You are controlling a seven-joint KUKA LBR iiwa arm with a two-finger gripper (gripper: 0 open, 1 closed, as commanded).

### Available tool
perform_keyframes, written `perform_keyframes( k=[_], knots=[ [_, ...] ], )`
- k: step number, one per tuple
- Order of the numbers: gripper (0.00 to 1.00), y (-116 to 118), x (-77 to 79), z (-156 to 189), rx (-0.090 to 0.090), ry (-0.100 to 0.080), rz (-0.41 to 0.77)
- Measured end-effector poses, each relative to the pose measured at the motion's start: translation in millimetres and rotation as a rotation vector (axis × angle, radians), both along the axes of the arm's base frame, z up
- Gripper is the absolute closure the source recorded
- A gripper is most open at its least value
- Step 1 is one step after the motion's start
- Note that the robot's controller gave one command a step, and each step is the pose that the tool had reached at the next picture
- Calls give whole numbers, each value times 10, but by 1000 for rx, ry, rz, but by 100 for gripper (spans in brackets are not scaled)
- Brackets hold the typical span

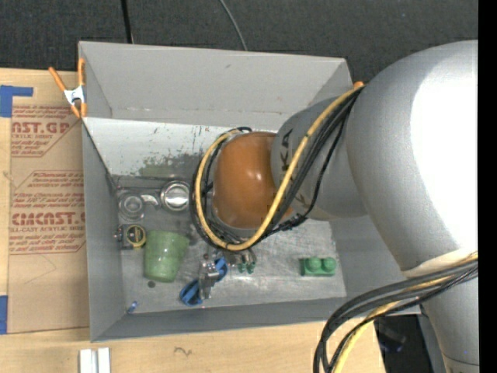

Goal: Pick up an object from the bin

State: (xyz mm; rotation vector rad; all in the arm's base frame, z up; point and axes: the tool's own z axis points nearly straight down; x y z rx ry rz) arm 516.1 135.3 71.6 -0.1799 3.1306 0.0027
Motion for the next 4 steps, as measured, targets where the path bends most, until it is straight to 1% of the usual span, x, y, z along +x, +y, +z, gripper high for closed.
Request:
perform_keyframes(
  k=[1, 2, 3, 4],
  knots=[
    [100, 15, -8, 34, 1, 8, 2],
    [100, -775, -298, 46, 6, -15, 79],
    [100, -962, -202, 1220, -3, -2, 330],
    [100, -1756, -253, 1831, -5, 1, 597]
  ],
)
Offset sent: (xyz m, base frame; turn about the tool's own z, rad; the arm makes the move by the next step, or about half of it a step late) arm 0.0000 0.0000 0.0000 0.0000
